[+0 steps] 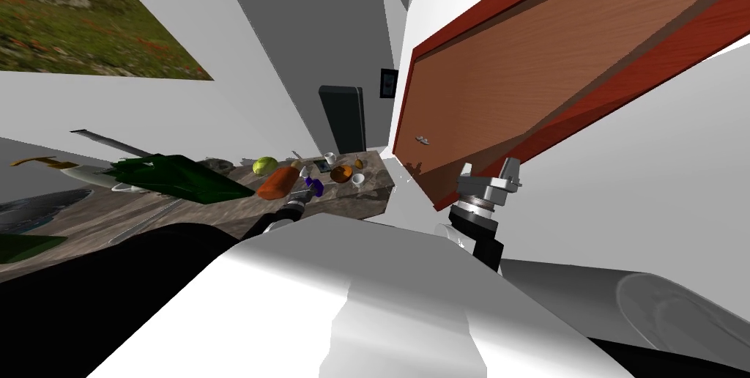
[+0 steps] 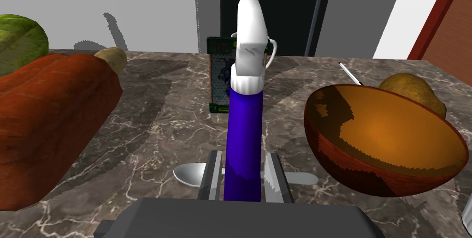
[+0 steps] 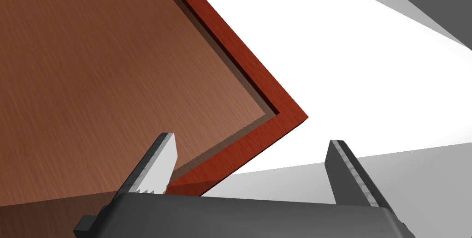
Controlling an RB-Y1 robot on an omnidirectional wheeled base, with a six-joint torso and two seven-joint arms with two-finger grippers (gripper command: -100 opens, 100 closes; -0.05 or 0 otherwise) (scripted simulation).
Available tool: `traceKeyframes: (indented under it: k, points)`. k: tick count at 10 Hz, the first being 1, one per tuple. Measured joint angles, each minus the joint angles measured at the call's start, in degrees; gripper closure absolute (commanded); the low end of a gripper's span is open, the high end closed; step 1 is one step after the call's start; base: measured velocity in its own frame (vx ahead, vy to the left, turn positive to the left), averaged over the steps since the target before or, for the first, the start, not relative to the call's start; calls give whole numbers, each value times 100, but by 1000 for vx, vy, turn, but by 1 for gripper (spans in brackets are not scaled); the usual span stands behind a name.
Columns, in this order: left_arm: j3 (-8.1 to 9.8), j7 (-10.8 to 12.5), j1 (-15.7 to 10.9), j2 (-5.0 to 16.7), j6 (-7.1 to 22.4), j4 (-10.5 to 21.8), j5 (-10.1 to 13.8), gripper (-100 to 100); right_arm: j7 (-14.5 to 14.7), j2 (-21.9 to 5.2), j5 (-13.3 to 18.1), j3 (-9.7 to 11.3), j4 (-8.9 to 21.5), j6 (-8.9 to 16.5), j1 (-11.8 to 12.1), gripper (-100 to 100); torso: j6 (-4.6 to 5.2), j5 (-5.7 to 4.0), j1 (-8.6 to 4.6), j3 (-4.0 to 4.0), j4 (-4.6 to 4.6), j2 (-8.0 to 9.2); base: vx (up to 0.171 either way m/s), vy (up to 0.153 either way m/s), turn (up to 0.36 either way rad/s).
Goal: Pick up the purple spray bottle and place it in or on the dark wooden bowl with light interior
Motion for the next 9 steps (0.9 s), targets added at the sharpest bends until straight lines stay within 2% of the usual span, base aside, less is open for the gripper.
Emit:
traceKeyframes:
  k: [3, 5, 7, 9]
  points:
    - [50, -1, 94, 428, 0, -5, 118, 100, 0, 1, 0, 1, 0, 0, -1, 0, -3, -3, -21, 19, 4, 34, -91, -68, 3]
    - [95, -8, 168, 631, 23, -21, 194, 100, 0, 1, 0, 1, 0, 0, -1, 0, 1, -7, -28, 15, 1, 29, -103, -82, -15]
    - [190, -7, 306, 806, 78, -58, 343, 100, 0, 1, 0, 1, 0, 0, -1, 0, 0, -7, -26, 25, 4, 48, -138, -81, -31]
    - [340, 19, 453, 841, 154, -91, 495, 100, 0, 1, 0, 1, 0, 0, -1, 0, 1, -11, -54, 27, 5, 50, -108, -131, -36]
